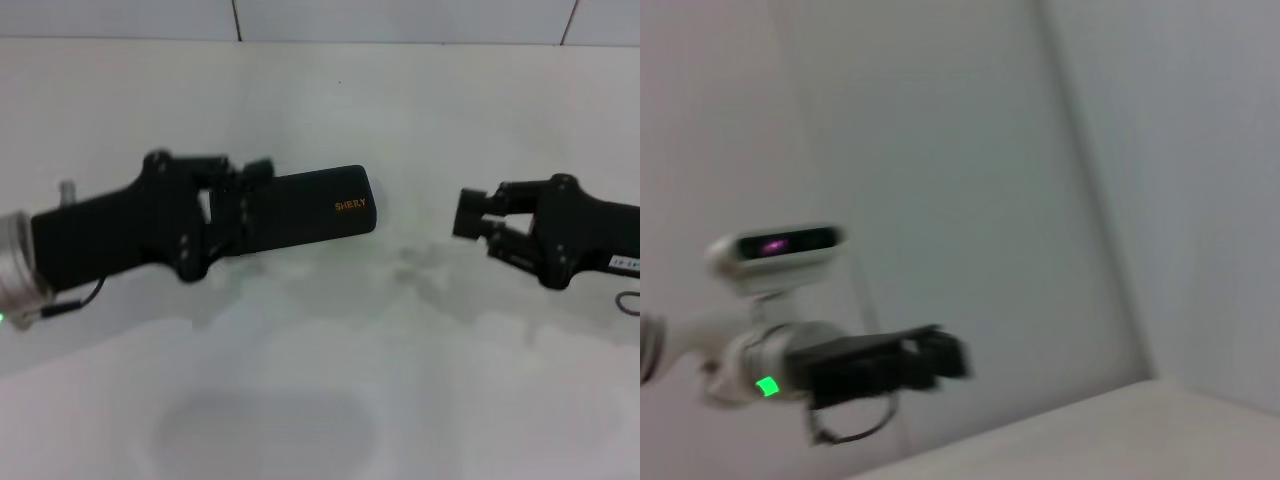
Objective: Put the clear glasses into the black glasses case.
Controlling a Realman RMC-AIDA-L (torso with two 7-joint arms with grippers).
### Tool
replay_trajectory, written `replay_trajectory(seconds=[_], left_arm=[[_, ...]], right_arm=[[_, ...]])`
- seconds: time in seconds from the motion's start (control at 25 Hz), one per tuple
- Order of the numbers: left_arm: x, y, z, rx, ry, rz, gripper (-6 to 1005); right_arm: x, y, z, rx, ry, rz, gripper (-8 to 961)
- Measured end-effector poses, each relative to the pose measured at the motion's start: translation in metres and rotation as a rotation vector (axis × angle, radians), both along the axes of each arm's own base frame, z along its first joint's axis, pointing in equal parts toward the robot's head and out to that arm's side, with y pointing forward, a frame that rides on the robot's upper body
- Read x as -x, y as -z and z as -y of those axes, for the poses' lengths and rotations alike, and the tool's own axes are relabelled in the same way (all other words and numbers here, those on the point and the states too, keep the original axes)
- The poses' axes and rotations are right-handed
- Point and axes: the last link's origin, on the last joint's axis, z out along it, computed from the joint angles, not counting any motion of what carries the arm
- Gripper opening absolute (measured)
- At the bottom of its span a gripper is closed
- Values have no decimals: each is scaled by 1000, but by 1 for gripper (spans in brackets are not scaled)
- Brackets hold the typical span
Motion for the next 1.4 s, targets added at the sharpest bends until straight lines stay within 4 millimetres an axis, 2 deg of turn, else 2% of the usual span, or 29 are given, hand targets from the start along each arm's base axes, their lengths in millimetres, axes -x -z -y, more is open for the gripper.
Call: replay_trajectory(seconds=[0.2,0.28,0.44,0.52,0.72,0.92,1.12,1.4], left_arm=[[18,-5,17,25,-66,-33,197],[24,-5,23,35,-84,-47,278],[30,-3,32,44,-109,-47,439],[31,-2,38,47,-109,-39,678],[33,-1,46,56,-99,-32,700],[34,0,50,72,-100,-27,704],[35,0,58,82,-83,-14,703],[34,1,60,89,-77,-5,704]], right_arm=[[19,7,-1,35,-146,84,287],[24,10,-2,45,-167,95,288],[30,14,-4,62,-192,106,367],[31,17,-4,71,-198,115,407],[33,23,-2,87,-211,128,506],[34,24,-1,85,-227,129,708],[35,26,5,54,-298,117,754],[30,28,12,45,-289,96,755]])
